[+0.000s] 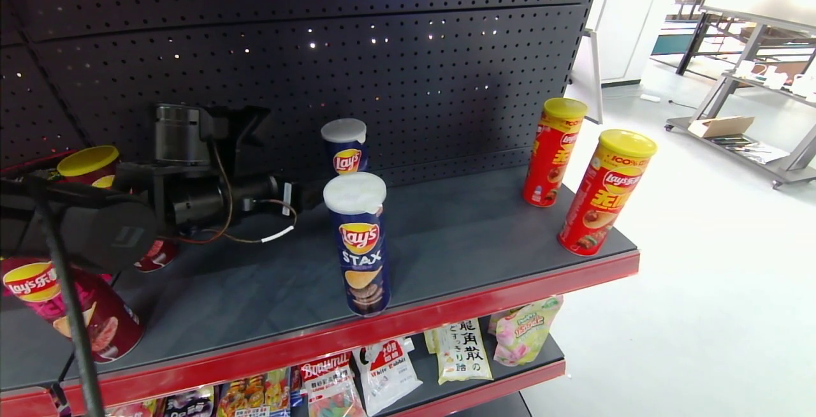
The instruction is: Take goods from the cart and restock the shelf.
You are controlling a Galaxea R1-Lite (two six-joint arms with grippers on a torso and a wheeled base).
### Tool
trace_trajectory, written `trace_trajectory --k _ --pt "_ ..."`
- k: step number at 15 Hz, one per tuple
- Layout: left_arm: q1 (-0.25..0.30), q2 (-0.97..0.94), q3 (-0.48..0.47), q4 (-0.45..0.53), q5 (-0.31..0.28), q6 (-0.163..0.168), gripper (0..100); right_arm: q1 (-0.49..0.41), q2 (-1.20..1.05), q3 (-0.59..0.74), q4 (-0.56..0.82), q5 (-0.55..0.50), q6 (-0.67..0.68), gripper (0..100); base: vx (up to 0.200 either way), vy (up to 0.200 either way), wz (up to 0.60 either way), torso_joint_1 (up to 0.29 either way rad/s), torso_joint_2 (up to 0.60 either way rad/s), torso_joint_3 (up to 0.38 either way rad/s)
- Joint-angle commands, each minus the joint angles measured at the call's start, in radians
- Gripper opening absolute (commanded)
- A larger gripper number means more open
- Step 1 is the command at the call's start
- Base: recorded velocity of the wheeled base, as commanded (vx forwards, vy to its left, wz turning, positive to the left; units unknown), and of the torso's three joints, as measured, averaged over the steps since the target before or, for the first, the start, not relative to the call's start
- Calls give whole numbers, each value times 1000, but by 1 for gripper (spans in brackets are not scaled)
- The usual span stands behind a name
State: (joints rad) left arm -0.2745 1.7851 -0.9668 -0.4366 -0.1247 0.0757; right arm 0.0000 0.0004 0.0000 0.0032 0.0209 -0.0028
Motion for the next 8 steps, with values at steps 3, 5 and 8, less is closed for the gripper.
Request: trace_trajectory --k 3,5,8 --pt "4 -431 172 288 -4 19 100 0 0 0 0 1 0 100 0 0 0 0 0 0" --pt "4 -702 247 440 -4 21 100 0 0 0 0 1 -2 100 0 0 0 0 0 0" --pt "-3 -1055 365 592 -9 36 100 0 0 0 0 1 0 100 0 0 0 0 0 0"
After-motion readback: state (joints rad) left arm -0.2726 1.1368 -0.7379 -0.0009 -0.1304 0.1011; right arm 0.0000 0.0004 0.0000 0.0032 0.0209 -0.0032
